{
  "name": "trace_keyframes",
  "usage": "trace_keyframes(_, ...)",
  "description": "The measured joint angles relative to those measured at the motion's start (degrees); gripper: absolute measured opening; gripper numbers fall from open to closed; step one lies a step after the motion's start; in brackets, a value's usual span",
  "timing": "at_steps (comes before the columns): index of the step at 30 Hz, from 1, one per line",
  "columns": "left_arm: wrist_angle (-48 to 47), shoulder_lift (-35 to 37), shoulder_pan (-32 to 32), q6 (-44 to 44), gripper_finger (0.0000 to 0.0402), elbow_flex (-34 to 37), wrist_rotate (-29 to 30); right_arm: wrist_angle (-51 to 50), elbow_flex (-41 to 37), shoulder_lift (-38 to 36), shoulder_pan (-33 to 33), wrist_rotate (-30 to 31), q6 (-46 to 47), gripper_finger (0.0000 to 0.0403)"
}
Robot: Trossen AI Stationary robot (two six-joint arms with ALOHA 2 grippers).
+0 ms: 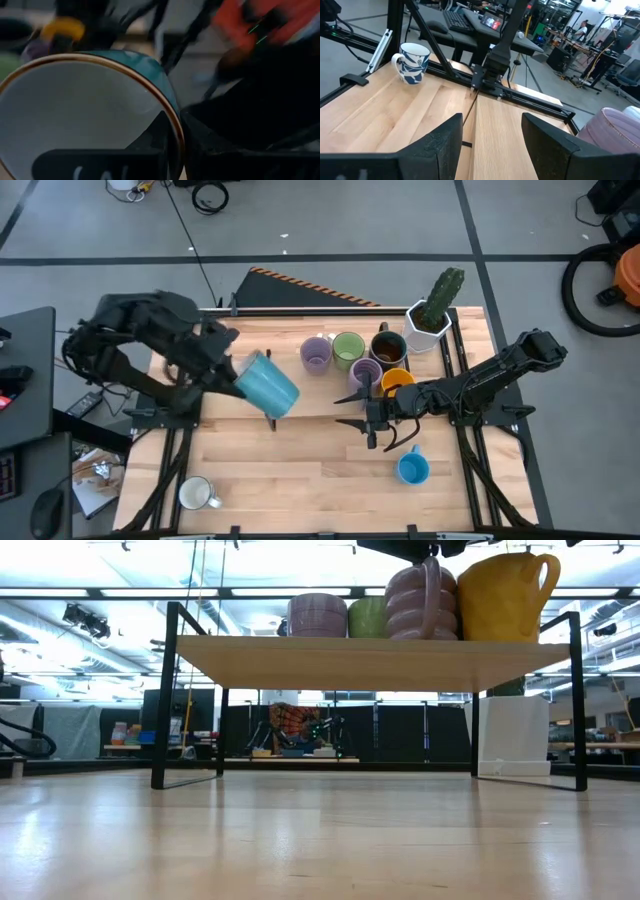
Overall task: Place coffee mugs
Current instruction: Put the white-blue mug on the shelf
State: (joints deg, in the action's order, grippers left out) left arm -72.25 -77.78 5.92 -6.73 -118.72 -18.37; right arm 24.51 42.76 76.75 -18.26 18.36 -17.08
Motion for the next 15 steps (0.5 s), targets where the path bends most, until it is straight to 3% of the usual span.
trace_keyframes(3, -3.73, -2.55, -0.07, 3.02, 0.0031, 0.09, 2.12, 0.00, 0.00, 0.00, 0.00, -0.01, 0.00, 0.0210)
trace_keyframes(9, -8.43, -6.59, -1.28, 6.29, 0.0031, 0.09, -0.16, -0.11, 0.00, -0.02, 0.00, 0.01, 0.03, 0.0210)
trace_keyframes(15, -16.45, -10.90, -0.86, 13.17, 0.0031, 0.11, 4.52, -1.08, 0.01, -0.07, -0.02, 0.01, 0.26, 0.0210)
